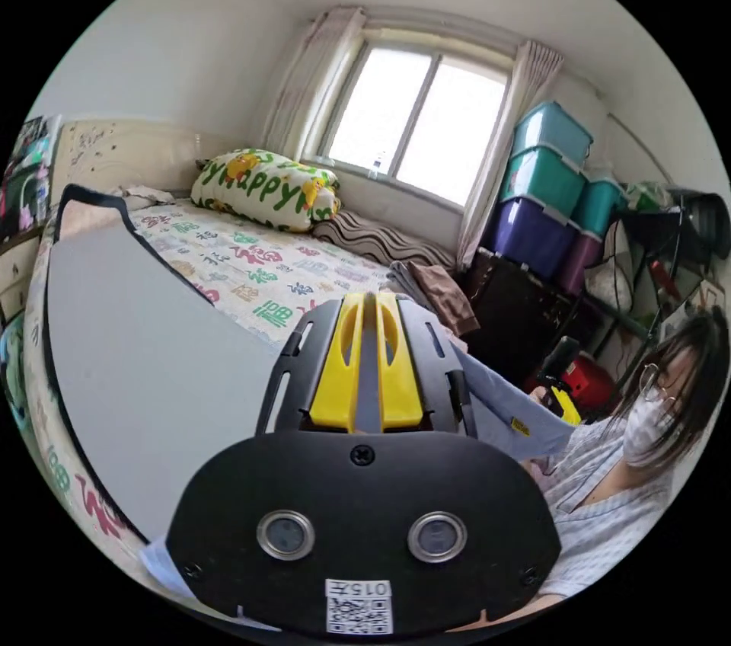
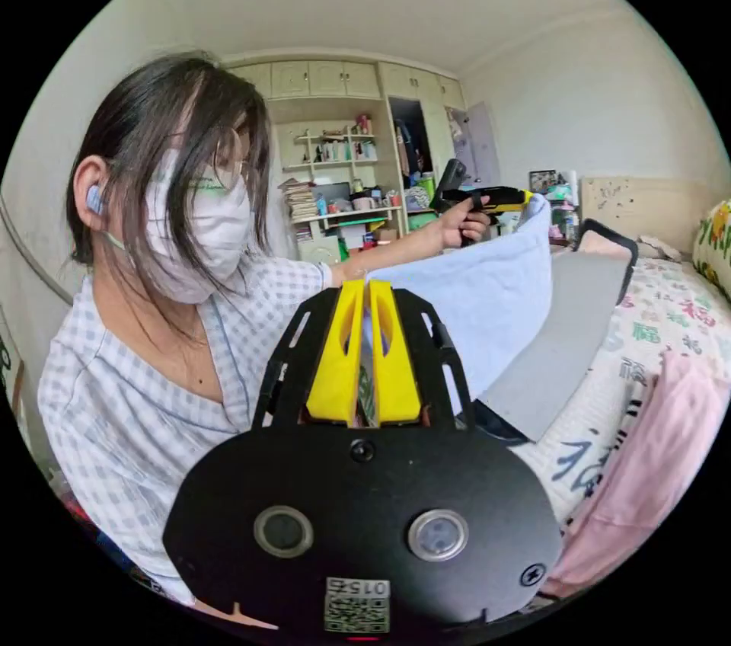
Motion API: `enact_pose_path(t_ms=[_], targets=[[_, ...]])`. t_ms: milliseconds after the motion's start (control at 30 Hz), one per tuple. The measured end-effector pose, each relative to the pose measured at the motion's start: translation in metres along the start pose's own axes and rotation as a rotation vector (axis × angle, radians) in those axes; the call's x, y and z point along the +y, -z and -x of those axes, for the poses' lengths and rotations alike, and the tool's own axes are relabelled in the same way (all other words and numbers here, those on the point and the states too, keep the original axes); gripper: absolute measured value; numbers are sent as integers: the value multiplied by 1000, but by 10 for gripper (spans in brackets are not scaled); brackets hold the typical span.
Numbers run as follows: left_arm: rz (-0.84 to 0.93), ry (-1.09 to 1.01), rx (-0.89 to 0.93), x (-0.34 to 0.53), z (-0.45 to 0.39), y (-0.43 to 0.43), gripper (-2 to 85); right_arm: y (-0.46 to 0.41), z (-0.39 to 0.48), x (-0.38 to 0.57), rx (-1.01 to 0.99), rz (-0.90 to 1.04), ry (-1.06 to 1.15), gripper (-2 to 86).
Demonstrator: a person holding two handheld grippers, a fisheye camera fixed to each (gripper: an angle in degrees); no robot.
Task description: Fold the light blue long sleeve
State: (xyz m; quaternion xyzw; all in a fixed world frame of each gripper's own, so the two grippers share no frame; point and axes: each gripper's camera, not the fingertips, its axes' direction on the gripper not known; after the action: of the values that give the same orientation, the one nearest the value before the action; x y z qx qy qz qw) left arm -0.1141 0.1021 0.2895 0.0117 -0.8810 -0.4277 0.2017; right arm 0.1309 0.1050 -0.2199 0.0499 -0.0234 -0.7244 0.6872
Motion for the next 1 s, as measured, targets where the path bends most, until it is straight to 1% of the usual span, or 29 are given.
enact_pose_path(t_ms=[33, 100, 133, 200, 233, 300, 333, 400, 467, 567, 633, 767, 833, 933, 967, 1000], targets=[[-21, 22, 0, 10, 9, 17, 9, -17, -3, -7, -44, 18, -3, 2], [-107, 114, 16, 53, 49, 79, 6, -90, -10, -26, -183, 112, -17, 2], [-127, 136, 19, 65, 59, 92, 5, -110, -12, -29, -208, 143, -31, 2], [-173, 211, 3, 111, 98, 138, 3, -188, -18, -37, -302, 264, -85, 2], [-180, 233, -6, 123, 108, 148, 3, -206, -19, -39, -314, 293, -85, 2], [-225, 348, -13, 173, 149, 179, 1, -272, -22, -39, -326, 394, -103, 2], [-232, 371, -13, 184, 158, 185, 1, -287, -23, -38, -331, 415, -108, 2], [-174, 483, -38, 219, 193, 195, 0, -337, -26, -28, -309, 493, -136, 2], [-129, 521, -58, 236, 209, 197, 0, -365, -26, -20, -275, 551, -131, 2], [-125, 537, -35, 251, 221, 196, 1, -394, -28, -11, -285, 560, -190, 2], [-126, 519, -30, 253, 222, 197, 1, -409, -24, -10, -279, 561, -188, 1], [-208, 481, 40, 252, 217, 214, 2, -438, -5, -18, -296, 522, -140, 1], [-210, 465, 6, 251, 212, 221, 4, -454, 2, -19, -267, 542, -103, 1], [-113, 504, -106, 259, 214, 214, 10, -494, 1, -5, -191, 656, -89, 2], [-82, 534, -119, 265, 219, 209, 15, -512, -2, 5, -166, 723, -103, 2], [-94, 569, -82, 272, 223, 207, 22, -525, -6, 14, -157, 758, -128, 2]])
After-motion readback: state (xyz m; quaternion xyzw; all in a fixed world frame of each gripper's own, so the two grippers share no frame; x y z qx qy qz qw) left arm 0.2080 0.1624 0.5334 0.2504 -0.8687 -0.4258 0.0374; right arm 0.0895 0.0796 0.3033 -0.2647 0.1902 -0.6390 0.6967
